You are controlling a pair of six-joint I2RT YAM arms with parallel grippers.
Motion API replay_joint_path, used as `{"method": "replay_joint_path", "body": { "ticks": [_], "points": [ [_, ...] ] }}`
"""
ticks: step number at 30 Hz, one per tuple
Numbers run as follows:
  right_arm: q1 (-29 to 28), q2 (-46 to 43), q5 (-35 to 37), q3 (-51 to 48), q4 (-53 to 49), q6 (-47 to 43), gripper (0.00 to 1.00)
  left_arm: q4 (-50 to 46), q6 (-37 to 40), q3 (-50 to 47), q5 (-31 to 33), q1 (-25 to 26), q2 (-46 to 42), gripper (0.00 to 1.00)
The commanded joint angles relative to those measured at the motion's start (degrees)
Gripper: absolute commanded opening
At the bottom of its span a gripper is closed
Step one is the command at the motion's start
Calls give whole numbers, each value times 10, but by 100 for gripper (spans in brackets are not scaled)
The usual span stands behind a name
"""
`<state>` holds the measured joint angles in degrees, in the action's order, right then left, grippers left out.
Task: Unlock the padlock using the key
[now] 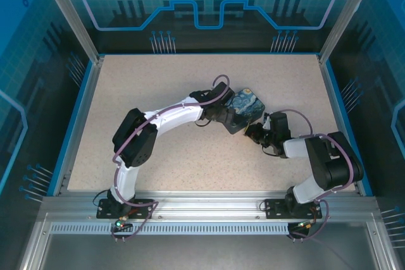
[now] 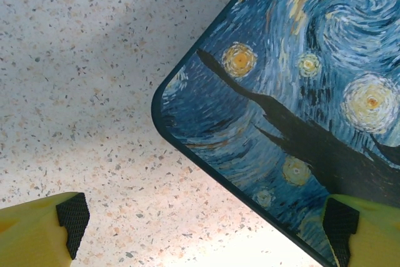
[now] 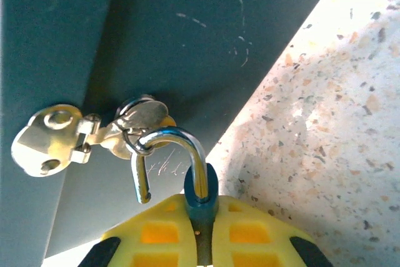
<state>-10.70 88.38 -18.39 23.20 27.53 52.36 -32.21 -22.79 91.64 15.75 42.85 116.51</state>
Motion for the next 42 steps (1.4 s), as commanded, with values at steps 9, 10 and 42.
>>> {"method": "replay_joint_path", "body": {
  "ticks": [9,10,42],
  "points": [
    [21,26,4,-1,87,61,0,-1,34,-52,31,9,32,93],
    [21,32,5,2,93,66,0,0,35,-54,31,10,32,92],
    [135,6,-77,6,58,54,0,-11,24,-52,7,10,35,91]
  ]
}}
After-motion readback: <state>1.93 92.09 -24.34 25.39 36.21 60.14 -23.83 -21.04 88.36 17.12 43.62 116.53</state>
